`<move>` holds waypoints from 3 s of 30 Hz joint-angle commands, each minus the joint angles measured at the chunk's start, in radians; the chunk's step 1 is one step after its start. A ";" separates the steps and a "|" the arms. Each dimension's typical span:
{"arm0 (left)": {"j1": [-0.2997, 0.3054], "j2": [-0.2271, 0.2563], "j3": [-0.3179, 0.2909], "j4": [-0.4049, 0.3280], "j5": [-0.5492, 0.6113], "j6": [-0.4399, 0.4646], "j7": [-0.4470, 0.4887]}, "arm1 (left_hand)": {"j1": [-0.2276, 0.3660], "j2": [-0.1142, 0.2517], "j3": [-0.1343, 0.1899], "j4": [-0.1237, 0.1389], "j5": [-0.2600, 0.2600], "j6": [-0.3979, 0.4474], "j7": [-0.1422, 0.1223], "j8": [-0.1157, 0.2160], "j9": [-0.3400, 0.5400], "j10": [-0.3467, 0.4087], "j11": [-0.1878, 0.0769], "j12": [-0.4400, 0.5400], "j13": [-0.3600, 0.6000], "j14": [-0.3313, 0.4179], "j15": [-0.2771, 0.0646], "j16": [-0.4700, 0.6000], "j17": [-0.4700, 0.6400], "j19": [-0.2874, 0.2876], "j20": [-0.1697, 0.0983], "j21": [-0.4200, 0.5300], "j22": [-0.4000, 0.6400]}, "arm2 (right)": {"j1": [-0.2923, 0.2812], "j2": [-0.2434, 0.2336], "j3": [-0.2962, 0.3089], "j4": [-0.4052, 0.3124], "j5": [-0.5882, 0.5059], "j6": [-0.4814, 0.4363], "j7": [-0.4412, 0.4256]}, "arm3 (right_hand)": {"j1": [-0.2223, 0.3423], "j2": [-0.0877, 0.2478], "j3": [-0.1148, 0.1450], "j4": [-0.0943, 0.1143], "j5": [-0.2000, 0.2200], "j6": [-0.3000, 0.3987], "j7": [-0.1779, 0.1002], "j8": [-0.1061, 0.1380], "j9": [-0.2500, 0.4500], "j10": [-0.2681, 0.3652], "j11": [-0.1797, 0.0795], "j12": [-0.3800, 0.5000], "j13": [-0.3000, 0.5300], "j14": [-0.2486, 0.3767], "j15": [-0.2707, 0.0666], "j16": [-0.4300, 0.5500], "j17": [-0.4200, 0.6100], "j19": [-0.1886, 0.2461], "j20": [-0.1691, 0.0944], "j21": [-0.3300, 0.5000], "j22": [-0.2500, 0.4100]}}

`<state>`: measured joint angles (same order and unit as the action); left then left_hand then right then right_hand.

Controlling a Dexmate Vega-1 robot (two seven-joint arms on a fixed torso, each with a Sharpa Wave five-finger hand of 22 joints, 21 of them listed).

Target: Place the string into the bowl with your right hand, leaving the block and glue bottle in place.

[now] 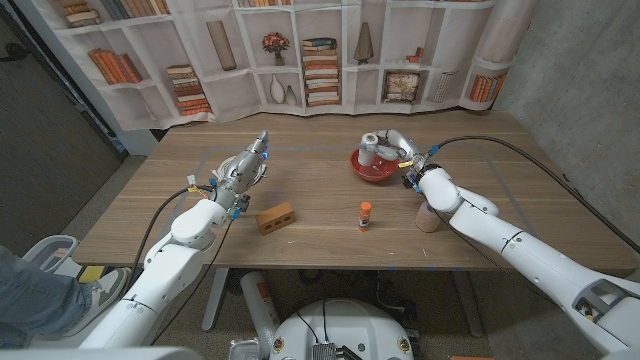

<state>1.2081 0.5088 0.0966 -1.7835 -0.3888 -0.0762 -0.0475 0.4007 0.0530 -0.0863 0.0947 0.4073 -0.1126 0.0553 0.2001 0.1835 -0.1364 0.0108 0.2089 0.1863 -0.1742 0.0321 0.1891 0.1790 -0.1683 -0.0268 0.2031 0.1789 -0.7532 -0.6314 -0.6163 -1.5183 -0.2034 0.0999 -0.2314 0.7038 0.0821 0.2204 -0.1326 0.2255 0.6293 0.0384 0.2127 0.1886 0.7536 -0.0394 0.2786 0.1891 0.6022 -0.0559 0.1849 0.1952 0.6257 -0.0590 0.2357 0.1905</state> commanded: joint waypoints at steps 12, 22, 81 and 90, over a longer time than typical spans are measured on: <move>-0.009 -0.001 0.008 -0.001 0.007 0.020 0.001 | 0.007 0.010 -0.006 0.002 -0.001 0.004 -0.004 -0.002 0.005 -0.003 -0.003 -0.003 0.003 -0.041 -0.004 -0.001 0.004 -0.111 -0.001 -0.002 0.004 | 0.014 0.000 -0.020 0.017 -0.014 -0.039 0.012 | 0.043 0.028 0.002 0.001 0.003 0.090 -0.115 -0.011 0.002 -0.032 -0.001 -0.015 0.003 -0.028 -0.075 -0.004 0.001 -0.033 -0.068 -0.015 0.003; -0.025 -0.008 0.017 0.015 0.007 0.019 -0.006 | 0.008 0.010 -0.008 0.002 -0.001 0.005 -0.004 -0.002 0.005 -0.003 -0.003 -0.003 0.003 -0.041 -0.003 -0.001 0.005 -0.112 -0.001 -0.002 0.004 | 0.016 -0.006 -0.022 0.020 -0.004 -0.057 0.027 | 0.048 0.022 0.002 -0.003 0.004 0.078 -0.119 -0.016 0.003 -0.051 0.002 -0.025 0.003 -0.043 -0.067 -0.005 0.000 -0.047 -0.063 -0.020 0.003; -0.052 -0.015 0.031 0.042 0.013 0.037 -0.019 | 0.014 0.017 -0.021 0.002 -0.004 0.008 -0.003 -0.001 0.005 -0.003 -0.003 -0.003 0.003 -0.042 -0.003 -0.001 0.005 -0.114 0.000 -0.002 0.004 | 0.049 -0.031 -0.058 -0.020 -0.016 -0.184 0.103 | -0.058 -0.060 -0.072 0.034 0.065 -0.185 -0.147 -0.033 0.006 -0.331 0.034 -0.086 0.009 -0.373 0.078 -0.010 -0.002 -0.361 0.090 -0.051 0.003; -0.054 -0.019 0.029 0.050 0.010 0.033 -0.021 | 0.015 0.018 -0.023 0.002 -0.004 0.008 -0.003 -0.001 0.005 -0.004 -0.003 -0.003 0.003 -0.041 -0.003 -0.001 0.005 -0.116 0.000 -0.002 0.004 | 0.058 -0.029 -0.063 -0.018 -0.019 -0.189 0.110 | -0.068 -0.065 -0.078 0.037 0.072 -0.207 -0.152 -0.033 0.006 -0.358 0.043 -0.087 0.010 -0.394 0.090 -0.009 -0.003 -0.382 0.112 -0.050 0.003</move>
<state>1.1576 0.4931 0.1254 -1.7407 -0.3775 -0.0409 -0.0661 0.4103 0.0626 -0.1026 0.0981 0.4073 -0.1071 0.0498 0.2001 0.1835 -0.1364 0.0107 0.2089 0.1886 -0.1742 0.0321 0.1891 0.1790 -0.1683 -0.0268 0.2030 0.1789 -0.7050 -0.6602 -0.6732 -1.5361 -0.2184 -0.0806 -0.1322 0.6447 0.0159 0.1446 -0.0951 0.2924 0.4314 -0.1145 0.1779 0.1933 0.4033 0.0039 0.1916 0.1980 0.2140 0.0356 0.1735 0.1908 0.2485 0.0468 0.1847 0.1908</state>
